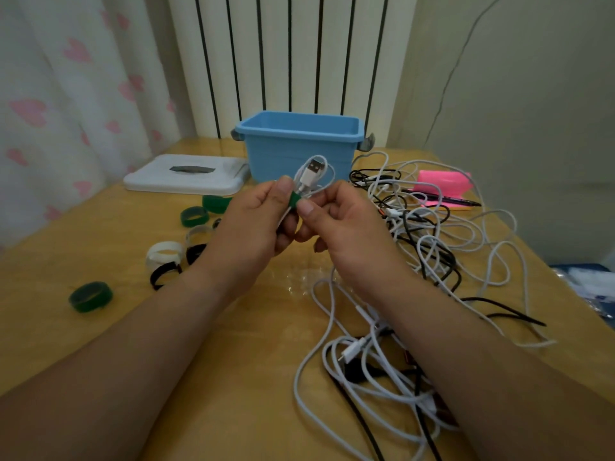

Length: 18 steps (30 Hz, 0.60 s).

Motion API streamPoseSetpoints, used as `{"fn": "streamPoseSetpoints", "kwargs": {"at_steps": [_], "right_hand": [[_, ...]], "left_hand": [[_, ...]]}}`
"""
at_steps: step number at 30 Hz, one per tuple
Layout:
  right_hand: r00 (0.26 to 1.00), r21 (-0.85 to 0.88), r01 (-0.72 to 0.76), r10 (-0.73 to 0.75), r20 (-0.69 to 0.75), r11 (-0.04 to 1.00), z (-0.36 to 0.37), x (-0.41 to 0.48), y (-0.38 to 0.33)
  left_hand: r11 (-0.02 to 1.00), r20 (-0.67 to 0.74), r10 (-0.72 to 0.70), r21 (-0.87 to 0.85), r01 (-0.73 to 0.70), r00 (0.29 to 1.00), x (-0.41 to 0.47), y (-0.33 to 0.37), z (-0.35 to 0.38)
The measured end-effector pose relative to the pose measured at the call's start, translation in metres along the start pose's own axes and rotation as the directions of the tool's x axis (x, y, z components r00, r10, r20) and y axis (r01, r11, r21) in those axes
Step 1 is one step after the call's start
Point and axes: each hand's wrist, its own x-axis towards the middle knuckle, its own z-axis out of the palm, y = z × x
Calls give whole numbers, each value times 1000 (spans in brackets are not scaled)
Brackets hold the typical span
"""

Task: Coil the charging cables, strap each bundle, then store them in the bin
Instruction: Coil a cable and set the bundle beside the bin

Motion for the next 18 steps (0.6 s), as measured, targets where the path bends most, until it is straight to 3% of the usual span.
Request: {"fn": "streamPoseSetpoints", "kwargs": {"at_steps": [5, 8, 13, 18], "right_hand": [[993, 38, 16, -21, 116, 999, -4, -1, 2], [993, 50, 39, -44, 109, 998, -4, -3, 1], [998, 17, 46, -45, -53, 999, 0, -1, -2], [992, 44, -16, 22, -121, 999, -7, 5, 0]], "left_hand": [[982, 178, -72, -158, 101, 981, 4, 0, -9], [965, 227, -110, -207, 158, 968, 5, 0, -9], [995, 81, -72, 71, 66, 994, 1, 0, -2], [990, 113, -26, 139, 10, 993, -2, 0, 2]]}}
